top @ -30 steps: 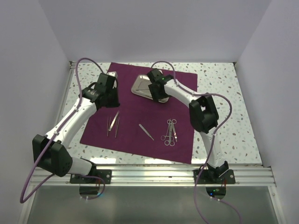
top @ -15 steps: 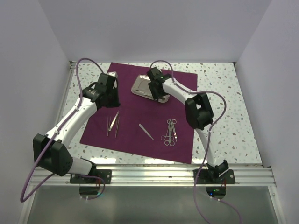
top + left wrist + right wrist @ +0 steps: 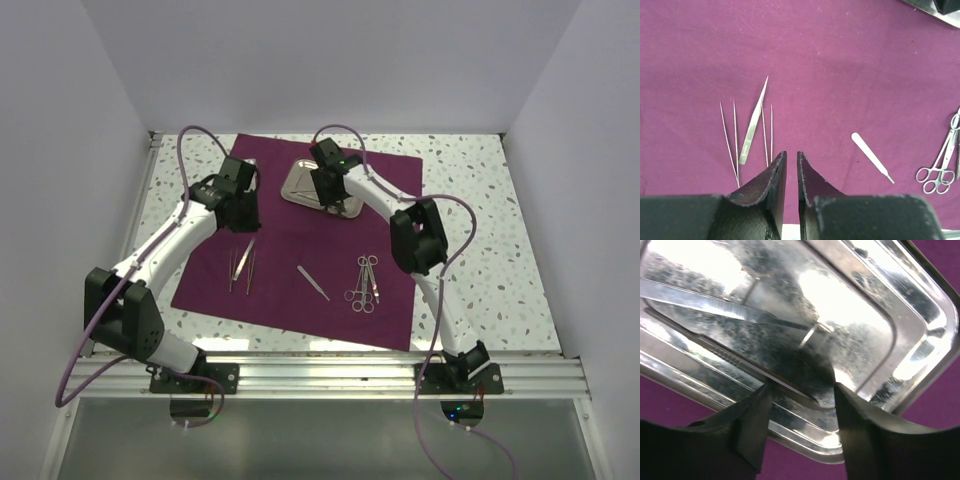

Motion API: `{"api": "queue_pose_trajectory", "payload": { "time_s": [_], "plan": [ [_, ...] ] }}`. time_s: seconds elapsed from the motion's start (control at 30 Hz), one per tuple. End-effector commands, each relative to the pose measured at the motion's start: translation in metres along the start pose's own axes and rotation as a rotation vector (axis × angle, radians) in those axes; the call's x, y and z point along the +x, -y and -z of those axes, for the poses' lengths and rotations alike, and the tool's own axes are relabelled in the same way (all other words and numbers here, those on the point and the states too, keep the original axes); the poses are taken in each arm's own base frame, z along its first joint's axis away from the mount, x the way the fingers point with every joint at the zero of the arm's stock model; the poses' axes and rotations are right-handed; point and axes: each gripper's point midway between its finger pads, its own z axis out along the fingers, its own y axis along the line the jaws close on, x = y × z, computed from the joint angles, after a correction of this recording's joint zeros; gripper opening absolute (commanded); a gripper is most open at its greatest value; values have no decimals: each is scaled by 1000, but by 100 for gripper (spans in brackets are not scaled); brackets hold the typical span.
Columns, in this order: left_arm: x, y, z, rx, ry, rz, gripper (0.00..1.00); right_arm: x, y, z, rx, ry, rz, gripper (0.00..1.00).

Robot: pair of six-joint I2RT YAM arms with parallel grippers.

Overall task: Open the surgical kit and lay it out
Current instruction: Pick up the medical item from the container.

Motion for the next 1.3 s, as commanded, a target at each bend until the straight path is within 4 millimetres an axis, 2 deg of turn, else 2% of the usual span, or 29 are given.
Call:
{"api": "queue_pose_trajectory", "payload": {
  "time_s": [0.0, 0.1, 0.13, 0.2, 0.23, 0.27, 0.47, 0.57, 0.6, 0.7, 0.73, 0.83, 0.87, 0.97, 1.07, 1.13, 1.17, 1.2, 1.23, 1.27],
  "plan": [
    [-16, 2, 4, 3, 32, -21, 17, 46, -24, -39, -113, -133, -15, 53],
    [-16, 0, 3, -8, 28, -32, 17, 53, -36, -45, -178, -159, -64, 39],
    [-15, -1, 2, -12, 25, -37, 17, 56, -39, -47, -193, -168, -70, 26],
    [-15, -1, 1, -16, 22, -41, 17, 62, -42, -52, -203, -187, -74, 15],
    [-15, -2, 0, -18, 19, -42, 17, 64, -44, -52, -214, -198, -79, 5],
    [-15, -2, 0, -20, 18, -44, 17, 66, -45, -54, -216, -206, -78, 1],
    [-16, -2, -4, -24, 15, -40, 16, 68, -43, -52, -219, -217, -75, 0],
    [-19, 0, -4, -20, 21, -35, 16, 53, -42, -38, -230, -179, -76, 0],
    [-20, 1, -5, -20, 22, -33, 16, 40, -40, -26, -237, -149, -82, 0],
    [-24, 4, -4, -9, 32, -27, 16, 23, -40, -7, -252, -106, -94, 0],
    [-25, 4, -3, -7, 36, -25, 16, 8, -38, 8, -263, -70, -109, 0],
    [-28, 7, 0, 6, 51, -20, 16, -8, -36, 30, -275, -25, -139, 0],
    [-28, 7, 0, 6, 52, -19, 15, -16, -33, 43, -280, -3, -149, 0],
    [-31, 9, 6, 19, 70, -12, 15, -25, -33, 70, -322, 26, -181, 0],
    [-35, 9, 13, 29, 96, -6, 15, -25, -32, 85, -334, 38, -211, 0],
    [-35, 9, 18, 34, 109, -5, 15, -30, -31, 103, -352, 57, -233, 0],
    [-34, 9, 18, 35, 111, -3, 15, -22, -34, 105, -367, 37, -234, 0],
    [-35, 9, 21, 41, 120, -2, 15, -25, -37, 120, -383, 57, -237, 0],
    [-34, 10, 22, 44, 123, -3, 15, -21, -40, 125, -388, 55, -231, 0],
    [-33, 9, 22, 46, 123, -3, 15, -9, -41, 125, -381, 32, -225, 0]
  ]
}}
